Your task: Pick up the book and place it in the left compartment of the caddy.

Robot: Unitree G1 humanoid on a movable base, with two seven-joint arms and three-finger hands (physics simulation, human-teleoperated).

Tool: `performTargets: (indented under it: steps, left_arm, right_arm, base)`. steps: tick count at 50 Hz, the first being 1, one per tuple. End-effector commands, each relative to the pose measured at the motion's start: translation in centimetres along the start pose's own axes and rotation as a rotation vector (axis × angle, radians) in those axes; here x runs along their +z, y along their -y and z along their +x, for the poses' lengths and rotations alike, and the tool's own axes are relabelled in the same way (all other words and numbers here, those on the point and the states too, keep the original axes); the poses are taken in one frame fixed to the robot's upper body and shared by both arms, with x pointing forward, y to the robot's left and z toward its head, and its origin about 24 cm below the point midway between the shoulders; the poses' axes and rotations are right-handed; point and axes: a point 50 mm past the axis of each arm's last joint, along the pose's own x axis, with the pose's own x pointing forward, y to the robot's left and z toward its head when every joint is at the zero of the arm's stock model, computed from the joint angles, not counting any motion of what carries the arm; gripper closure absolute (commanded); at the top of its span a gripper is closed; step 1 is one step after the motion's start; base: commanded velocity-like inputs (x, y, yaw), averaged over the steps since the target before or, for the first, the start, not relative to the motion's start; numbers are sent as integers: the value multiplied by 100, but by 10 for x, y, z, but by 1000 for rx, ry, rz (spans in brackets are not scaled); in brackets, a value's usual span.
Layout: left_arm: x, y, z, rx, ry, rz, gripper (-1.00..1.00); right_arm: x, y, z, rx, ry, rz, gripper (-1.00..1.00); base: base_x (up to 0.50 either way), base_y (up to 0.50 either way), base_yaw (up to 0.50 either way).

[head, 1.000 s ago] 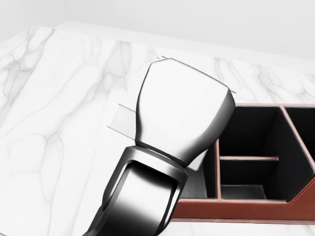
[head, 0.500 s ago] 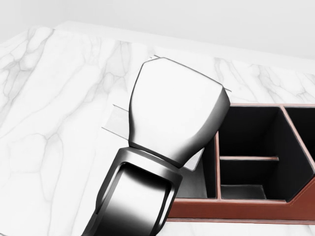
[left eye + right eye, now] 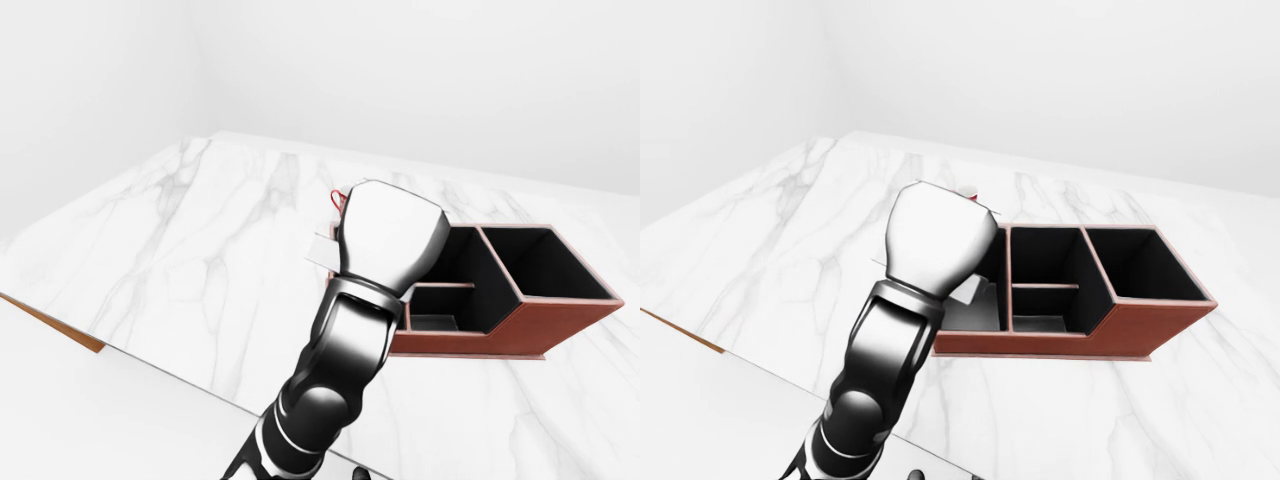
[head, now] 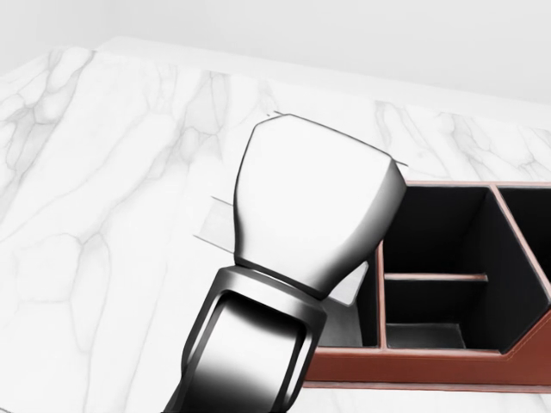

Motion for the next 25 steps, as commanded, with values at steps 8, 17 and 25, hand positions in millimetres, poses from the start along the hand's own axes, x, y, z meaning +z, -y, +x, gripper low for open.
performTargets:
  steps: [8, 17, 25]
  left_arm:
    - [-1, 3, 3, 45, -57, -134, 100]
    - [-8, 21, 5, 8, -103, -106, 100]
    - [-5, 31, 10, -7, -88, -120, 100]
  right_arm:
    - [1, 0, 0, 3, 3, 1, -100]
    - [0, 0, 0, 4, 0, -2, -100]
    - [-1, 0, 0, 5, -2, -3, -100]
  base:
    - [0, 0, 0]
    - [0, 0, 0]
    - [0, 0, 0]
